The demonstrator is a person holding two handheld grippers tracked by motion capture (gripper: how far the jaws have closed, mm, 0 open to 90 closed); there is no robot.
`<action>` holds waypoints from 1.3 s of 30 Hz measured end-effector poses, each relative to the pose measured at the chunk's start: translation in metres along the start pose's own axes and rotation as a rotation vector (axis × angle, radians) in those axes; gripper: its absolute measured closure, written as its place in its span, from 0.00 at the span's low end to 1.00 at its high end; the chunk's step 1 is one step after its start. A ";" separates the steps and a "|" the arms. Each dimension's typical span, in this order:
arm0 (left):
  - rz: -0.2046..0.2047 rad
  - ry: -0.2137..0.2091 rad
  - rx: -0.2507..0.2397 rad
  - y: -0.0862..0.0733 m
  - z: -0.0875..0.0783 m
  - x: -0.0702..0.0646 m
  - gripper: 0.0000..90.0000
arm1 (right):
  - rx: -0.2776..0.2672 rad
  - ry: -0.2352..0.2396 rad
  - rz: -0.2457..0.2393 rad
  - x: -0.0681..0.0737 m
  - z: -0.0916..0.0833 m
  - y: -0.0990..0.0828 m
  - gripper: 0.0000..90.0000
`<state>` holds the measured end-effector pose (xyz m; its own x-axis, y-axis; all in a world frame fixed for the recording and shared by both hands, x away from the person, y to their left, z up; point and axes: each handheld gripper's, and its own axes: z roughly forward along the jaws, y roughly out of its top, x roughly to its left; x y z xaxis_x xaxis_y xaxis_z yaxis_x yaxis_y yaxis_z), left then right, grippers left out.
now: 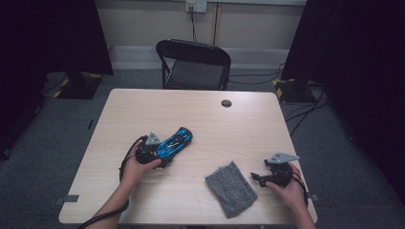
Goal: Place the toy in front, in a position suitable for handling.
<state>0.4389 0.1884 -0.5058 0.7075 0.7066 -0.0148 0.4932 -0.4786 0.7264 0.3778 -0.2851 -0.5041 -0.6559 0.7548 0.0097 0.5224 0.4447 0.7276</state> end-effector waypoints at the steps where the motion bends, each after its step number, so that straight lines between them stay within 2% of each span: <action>1: 0.001 -0.001 0.000 0.000 0.000 0.000 0.14 | 0.004 -0.010 0.010 0.001 0.000 0.000 0.16; 7: -0.006 -0.003 0.001 0.000 0.001 0.000 0.13 | 0.004 -0.029 0.028 0.003 0.000 0.000 0.17; 8: -0.007 -0.003 0.001 0.000 0.001 0.000 0.13 | -0.007 -0.034 0.031 0.005 -0.001 0.000 0.25; 13: -0.007 -0.004 0.001 0.000 0.001 0.000 0.13 | -0.025 -0.025 0.026 0.009 -0.001 0.000 0.38; 18: -0.007 -0.004 0.001 0.000 0.001 0.000 0.13 | -0.031 -0.016 0.026 0.010 -0.001 0.001 0.44; 22: -0.007 -0.003 0.001 0.000 0.001 0.000 0.13 | -0.027 -0.006 0.001 0.013 -0.003 0.004 0.47; 24: -0.007 -0.003 0.001 0.000 0.001 0.000 0.13 | -0.044 -0.001 0.010 0.015 -0.006 0.007 0.47; 28: -0.007 -0.004 0.002 0.000 0.001 0.001 0.13 | -0.100 0.057 0.015 0.024 -0.012 0.014 0.47; 34: -0.007 -0.004 0.003 0.001 0.001 0.001 0.12 | -0.105 0.118 -0.040 0.045 -0.016 0.024 0.49; 39: -0.006 -0.004 0.003 0.001 0.002 0.001 0.12 | -0.115 0.171 -0.062 0.066 -0.019 0.032 0.50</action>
<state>0.4408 0.1877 -0.5062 0.7062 0.7077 -0.0221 0.4994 -0.4757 0.7241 0.3411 -0.2305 -0.4676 -0.7730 0.6303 0.0718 0.4191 0.4225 0.8037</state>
